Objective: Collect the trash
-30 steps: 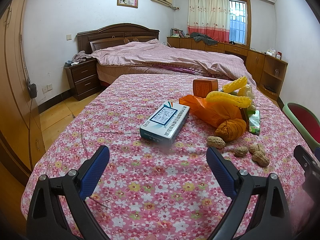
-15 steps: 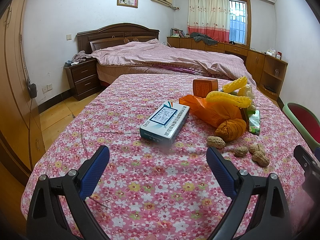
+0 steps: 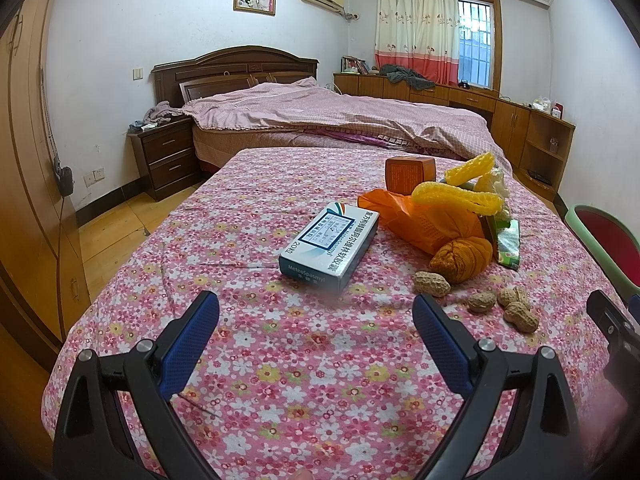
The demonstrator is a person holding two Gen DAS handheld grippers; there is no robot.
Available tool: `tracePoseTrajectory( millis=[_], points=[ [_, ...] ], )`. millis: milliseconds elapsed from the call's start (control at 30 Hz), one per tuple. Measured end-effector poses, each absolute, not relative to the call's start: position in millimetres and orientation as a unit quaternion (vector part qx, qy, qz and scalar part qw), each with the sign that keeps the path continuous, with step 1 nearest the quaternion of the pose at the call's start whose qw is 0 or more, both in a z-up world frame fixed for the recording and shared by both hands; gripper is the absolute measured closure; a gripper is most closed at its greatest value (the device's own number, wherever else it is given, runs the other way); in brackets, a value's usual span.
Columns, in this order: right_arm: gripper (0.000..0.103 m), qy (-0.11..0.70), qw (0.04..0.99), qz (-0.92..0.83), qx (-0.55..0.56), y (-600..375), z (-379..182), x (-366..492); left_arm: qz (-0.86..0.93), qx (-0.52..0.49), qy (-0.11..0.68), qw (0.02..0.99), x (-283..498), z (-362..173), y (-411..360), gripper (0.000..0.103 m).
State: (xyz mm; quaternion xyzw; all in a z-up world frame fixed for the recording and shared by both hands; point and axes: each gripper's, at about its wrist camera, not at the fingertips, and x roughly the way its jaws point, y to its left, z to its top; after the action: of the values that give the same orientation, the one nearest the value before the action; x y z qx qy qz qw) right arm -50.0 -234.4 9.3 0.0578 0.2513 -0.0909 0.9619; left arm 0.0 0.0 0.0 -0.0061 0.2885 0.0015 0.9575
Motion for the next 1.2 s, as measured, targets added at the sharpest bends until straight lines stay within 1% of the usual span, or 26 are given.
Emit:
tracePoseTrajectory(
  millis=[400, 567, 633, 733, 867, 1133, 1167, 1200],
  points=[
    [0.000, 0.251, 0.962, -0.091, 0.058, -234, 9, -50, -0.002, -0.007, 0.290, 0.957, 0, 0, 0, 0.006],
    [0.000, 0.252, 0.962, -0.091, 0.058, -235, 9, -50, -0.012, -0.009, 0.303, 0.953, 6, 1, 4, 0.006],
    [0.000, 0.252, 0.962, -0.091, 0.058, -235, 9, -50, -0.015, -0.004, 0.311, 0.950, 14, 3, 5, 0.006],
    [0.000, 0.253, 0.961, -0.090, 0.060, -235, 9, -49, -0.021, 0.006, 0.326, 0.945, 22, 3, 3, 0.010],
    [0.000, 0.259, 0.960, -0.087, 0.063, -234, 7, -49, -0.034, 0.013, 0.337, 0.941, 36, 9, 3, 0.010],
    [0.000, 0.286, 0.952, -0.071, 0.078, -243, 12, -38, -0.066, 0.035, 0.387, 0.919, 82, 5, -8, 0.010],
    [0.000, 0.289, 0.951, -0.070, 0.081, -244, 11, -36, -0.067, 0.035, 0.392, 0.917, 88, 4, -6, 0.011],
    [0.000, 0.290, 0.951, -0.068, 0.084, -246, 13, -35, -0.069, 0.034, 0.399, 0.914, 94, 2, -6, 0.014]
  ],
)
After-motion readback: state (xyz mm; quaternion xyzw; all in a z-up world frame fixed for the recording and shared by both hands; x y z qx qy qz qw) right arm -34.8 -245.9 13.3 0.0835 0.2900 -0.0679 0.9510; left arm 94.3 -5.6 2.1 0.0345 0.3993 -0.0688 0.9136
